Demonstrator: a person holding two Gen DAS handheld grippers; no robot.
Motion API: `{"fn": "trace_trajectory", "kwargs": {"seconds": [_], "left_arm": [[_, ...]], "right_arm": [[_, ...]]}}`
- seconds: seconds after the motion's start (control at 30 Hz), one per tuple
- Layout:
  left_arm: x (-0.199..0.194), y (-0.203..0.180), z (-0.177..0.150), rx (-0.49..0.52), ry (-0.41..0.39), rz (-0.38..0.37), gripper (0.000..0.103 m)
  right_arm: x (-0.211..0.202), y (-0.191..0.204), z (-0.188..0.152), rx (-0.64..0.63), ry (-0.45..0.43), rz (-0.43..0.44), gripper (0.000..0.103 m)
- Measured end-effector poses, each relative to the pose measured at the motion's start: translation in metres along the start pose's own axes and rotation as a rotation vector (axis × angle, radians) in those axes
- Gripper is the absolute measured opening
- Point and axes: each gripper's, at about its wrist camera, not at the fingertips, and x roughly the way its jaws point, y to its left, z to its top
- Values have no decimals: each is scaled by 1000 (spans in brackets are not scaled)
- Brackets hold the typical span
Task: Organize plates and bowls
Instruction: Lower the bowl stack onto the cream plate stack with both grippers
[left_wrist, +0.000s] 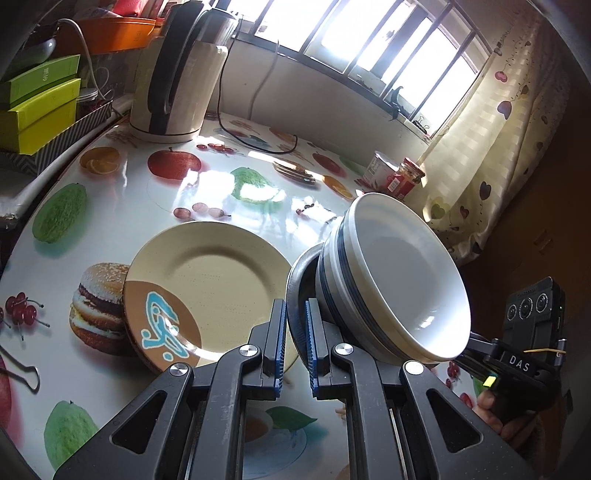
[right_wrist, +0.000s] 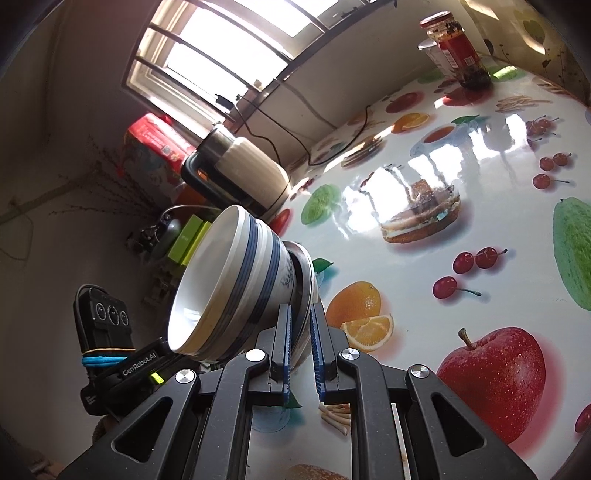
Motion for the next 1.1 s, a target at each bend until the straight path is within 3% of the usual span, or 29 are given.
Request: {"fn": "trace_trajectory", "kwargs": {"seconds": [1.1], "left_arm": [[-19, 50, 13, -60, -42, 80, 9]], "right_arm": [[68, 27, 11, -37, 98, 43, 12]]}}
